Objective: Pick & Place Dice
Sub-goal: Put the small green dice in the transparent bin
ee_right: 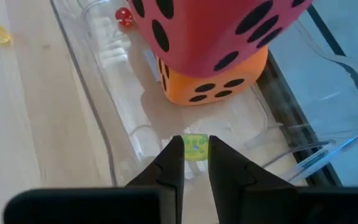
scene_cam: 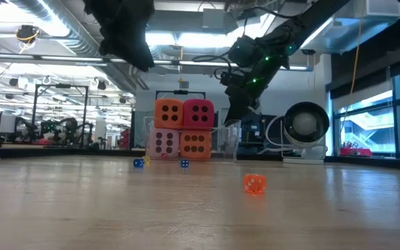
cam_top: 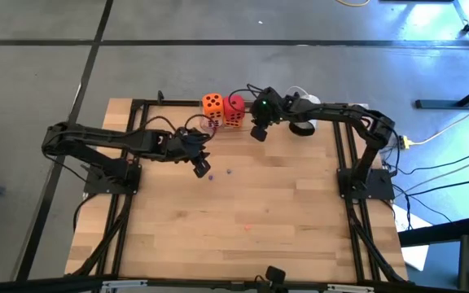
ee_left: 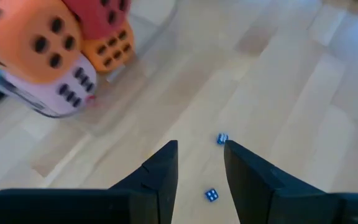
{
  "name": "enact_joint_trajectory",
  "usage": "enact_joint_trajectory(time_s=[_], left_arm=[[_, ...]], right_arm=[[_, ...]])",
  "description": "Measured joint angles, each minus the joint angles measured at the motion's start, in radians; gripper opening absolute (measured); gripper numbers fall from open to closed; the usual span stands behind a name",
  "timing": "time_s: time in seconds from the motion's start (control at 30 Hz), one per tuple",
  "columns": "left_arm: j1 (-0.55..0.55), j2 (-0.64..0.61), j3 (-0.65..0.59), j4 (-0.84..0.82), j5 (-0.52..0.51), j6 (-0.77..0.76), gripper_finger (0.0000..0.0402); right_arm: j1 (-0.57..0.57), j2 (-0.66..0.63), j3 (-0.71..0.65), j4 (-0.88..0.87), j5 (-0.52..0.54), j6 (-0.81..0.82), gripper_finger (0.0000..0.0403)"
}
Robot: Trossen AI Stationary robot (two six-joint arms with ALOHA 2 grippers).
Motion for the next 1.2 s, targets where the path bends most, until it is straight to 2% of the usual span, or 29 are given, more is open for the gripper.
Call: enact_joint_trajectory(time_s=[0.2,0.57,0.83,1.2], left_arm=[[0.000,0.109,0.000,-0.004,0.068,0.019,0.0137],[0.000,0.257,0.000,0.006,0.147,0.020,0.0186],[0.000,0.294,0.000,0.006,0.150,0.025,0.0214],[0.001,0.298,-0.001,0.003,0.143,0.027,0.0224]], right_arm=[[-0.006,0.001,0.000,0.001,0.001,0.000,0.0072],[-0.006,0.001,0.000,0.001,0.000,-0.021,0.0077],[-0.006,0.001,0.000,0.001,0.001,-0.022,0.0078],[-0.006,0.001,0.000,-0.003,0.001,-0.022,0.0078]])
